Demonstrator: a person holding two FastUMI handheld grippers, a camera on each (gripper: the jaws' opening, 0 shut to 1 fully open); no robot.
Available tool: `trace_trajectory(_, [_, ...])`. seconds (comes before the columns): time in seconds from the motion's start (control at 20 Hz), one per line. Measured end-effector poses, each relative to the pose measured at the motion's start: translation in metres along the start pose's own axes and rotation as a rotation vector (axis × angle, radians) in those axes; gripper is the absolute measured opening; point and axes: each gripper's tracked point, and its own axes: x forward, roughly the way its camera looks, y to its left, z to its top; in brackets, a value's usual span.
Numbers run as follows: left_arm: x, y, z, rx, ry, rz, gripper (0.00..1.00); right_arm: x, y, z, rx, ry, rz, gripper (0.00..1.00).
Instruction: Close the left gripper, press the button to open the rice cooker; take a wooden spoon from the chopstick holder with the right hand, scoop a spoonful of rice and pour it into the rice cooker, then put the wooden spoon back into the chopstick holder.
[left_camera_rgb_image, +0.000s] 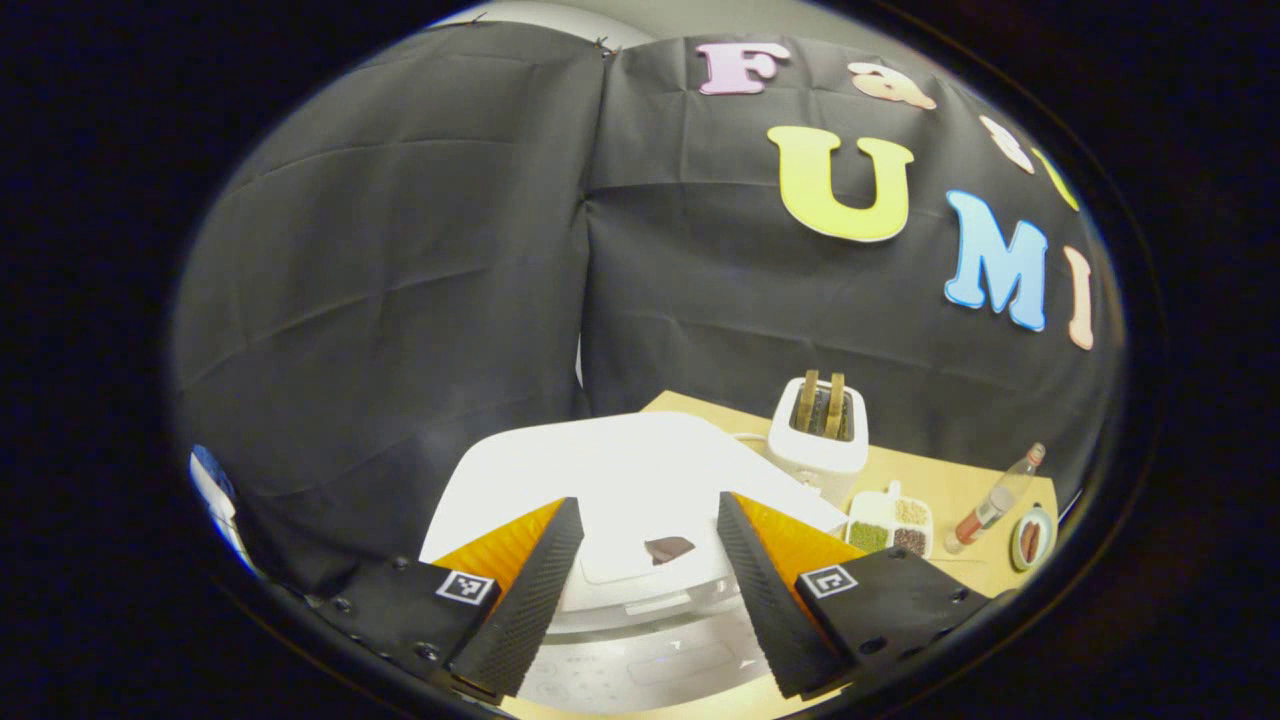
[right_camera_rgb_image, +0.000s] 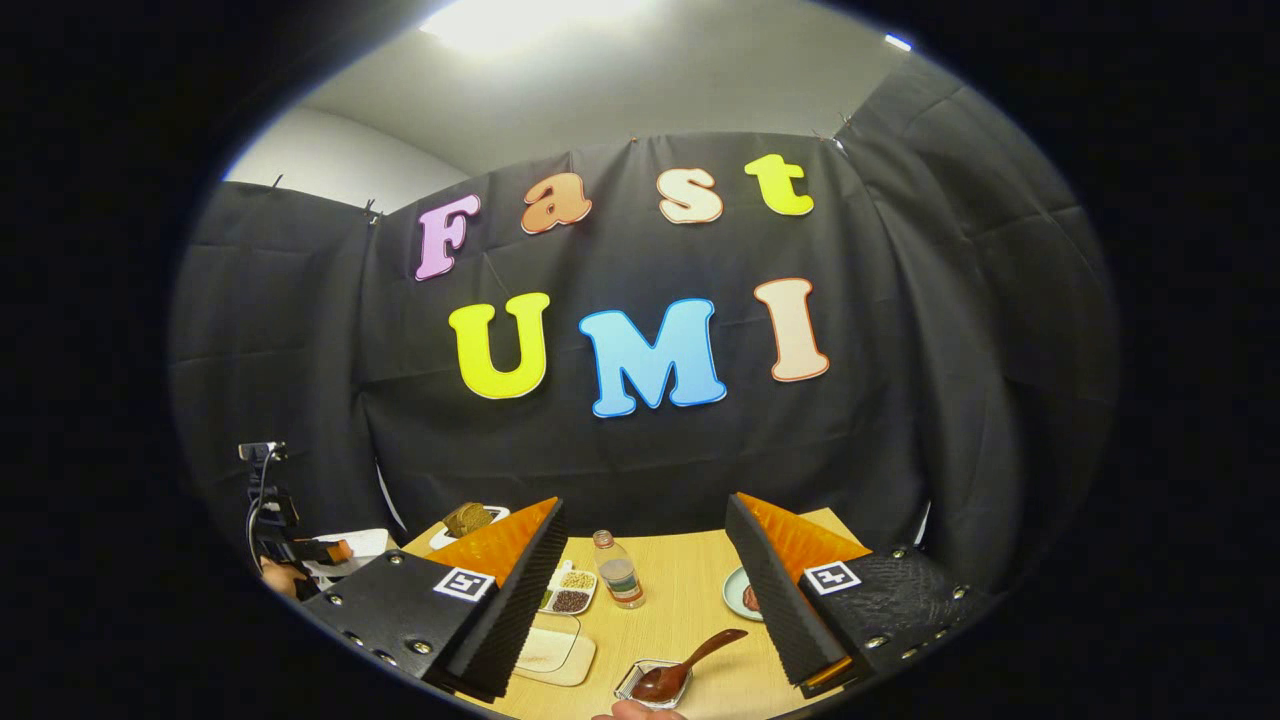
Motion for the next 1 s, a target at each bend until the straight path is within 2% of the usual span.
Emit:
trace_trajectory(0.05, [0.000,0.000,-0.002,0.000,0.004,0.000,0.95,0.000,-0.001,-0.002,0.000,0.004,-0.003,0.97])
trace_trajectory(0.15, [-0.001,-0.001,-0.005,-0.004,0.011,0.000,0.95,-0.002,0.001,-0.004,0.002,0.015,-0.003,0.97])
trace_trajectory(0.2, [0.000,-0.001,-0.010,-0.002,0.016,-0.001,0.91,-0.002,0.002,-0.006,0.003,0.018,0.000,0.96])
trace_trajectory(0.25, [0.001,-0.002,-0.014,0.000,0.021,-0.005,0.95,-0.002,0.003,-0.007,0.002,0.019,0.002,0.96])
trace_trajectory(0.35, [0.004,-0.003,-0.022,0.012,0.041,-0.017,0.92,-0.004,0.004,-0.007,-0.006,0.017,0.004,0.96])
trace_trajectory(0.4, [0.004,-0.003,-0.028,0.014,0.056,-0.024,0.95,-0.005,0.005,-0.007,-0.008,0.017,0.007,0.96])
trace_trajectory(0.45, [0.004,-0.004,-0.033,0.011,0.072,-0.030,0.91,-0.006,0.007,-0.009,-0.008,0.017,0.009,0.96])
trace_trajectory(0.5, [0.005,-0.004,-0.037,0.014,0.077,-0.029,0.96,-0.007,0.008,-0.010,-0.008,0.019,0.011,0.96])
trace_trajectory(0.55, [0.005,-0.004,-0.039,0.026,0.081,-0.024,0.96,-0.008,0.008,-0.010,-0.007,0.019,0.011,0.96])
trace_trajectory(0.6, [0.006,-0.001,-0.042,0.047,0.083,-0.018,0.92,-0.009,0.008,-0.011,-0.007,0.020,0.010,0.96])
trace_trajectory(0.7, [0.004,0.001,-0.044,0.047,0.091,-0.011,0.91,-0.011,0.008,-0.014,-0.007,0.028,0.008,0.96])
trace_trajectory(0.75, [0.004,0.001,-0.043,0.037,0.098,-0.010,0.96,-0.012,0.007,-0.017,-0.007,0.035,0.007,0.96])
trace_trajectory(0.8, [0.003,-0.001,-0.047,0.031,0.113,-0.010,0.92,-0.013,0.007,-0.019,-0.004,0.042,0.006,0.96])
trace_trajectory(1.0, [0.004,-0.002,-0.047,0.030,0.128,-0.021,0.96,-0.012,0.010,-0.027,0.028,0.057,0.005,0.96])
